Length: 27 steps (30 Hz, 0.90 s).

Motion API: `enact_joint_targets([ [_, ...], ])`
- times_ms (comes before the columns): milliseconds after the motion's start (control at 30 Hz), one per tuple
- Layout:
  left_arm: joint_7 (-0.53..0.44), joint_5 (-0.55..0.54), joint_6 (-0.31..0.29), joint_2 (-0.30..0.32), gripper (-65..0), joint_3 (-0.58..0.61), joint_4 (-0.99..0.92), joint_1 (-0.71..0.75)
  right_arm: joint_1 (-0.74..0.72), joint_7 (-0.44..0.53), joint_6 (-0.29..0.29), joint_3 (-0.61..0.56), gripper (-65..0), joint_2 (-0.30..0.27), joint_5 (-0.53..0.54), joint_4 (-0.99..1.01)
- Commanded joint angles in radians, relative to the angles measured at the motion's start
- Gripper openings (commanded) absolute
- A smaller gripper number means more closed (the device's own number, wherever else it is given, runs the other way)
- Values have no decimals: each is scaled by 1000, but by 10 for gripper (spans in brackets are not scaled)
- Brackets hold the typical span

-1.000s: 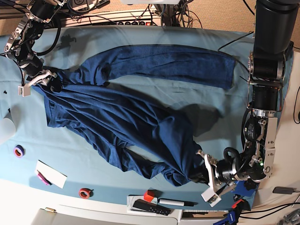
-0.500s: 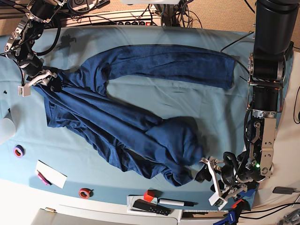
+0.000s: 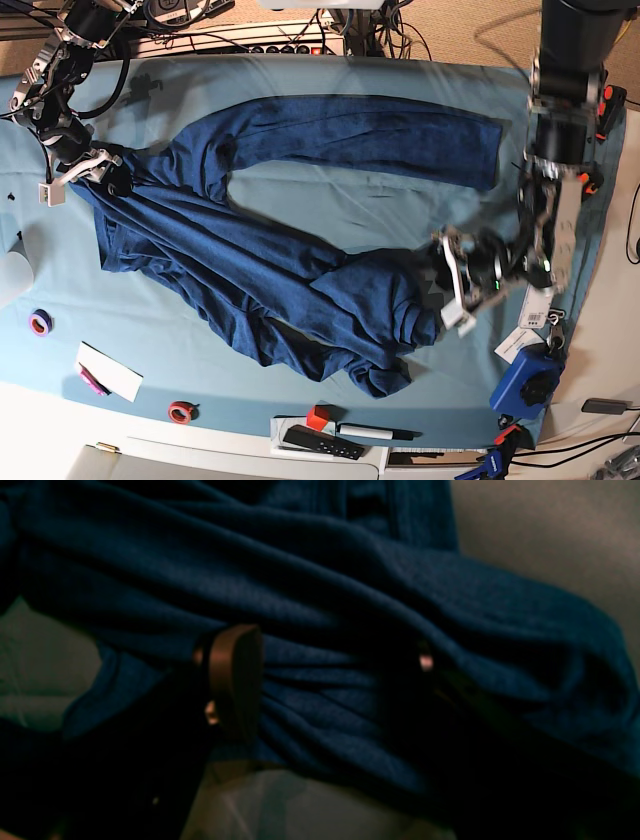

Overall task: Layout the t-shirt on the table in an organized manner, then fold the t-shirt properly
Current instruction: 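Drag the hem corner with the left gripper along the shirt edge and release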

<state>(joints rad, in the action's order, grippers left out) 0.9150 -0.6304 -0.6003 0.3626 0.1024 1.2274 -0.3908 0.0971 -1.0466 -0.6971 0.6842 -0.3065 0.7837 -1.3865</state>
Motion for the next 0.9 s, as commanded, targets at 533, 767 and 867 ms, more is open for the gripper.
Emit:
enact_joint_targets([
  [533,-356,325,111,-172,-331,-6,16,72,-9,8,-1,3,-280,-18,13,-12],
  [767,-348,324,76,-126,-650,-7,17,55,-9,8,-1,3,-280,-18,13,-12],
  [867,-298,285,36,-84,-650,-7,25,27,-9,8,-1,3,-280,-18,13,-12],
])
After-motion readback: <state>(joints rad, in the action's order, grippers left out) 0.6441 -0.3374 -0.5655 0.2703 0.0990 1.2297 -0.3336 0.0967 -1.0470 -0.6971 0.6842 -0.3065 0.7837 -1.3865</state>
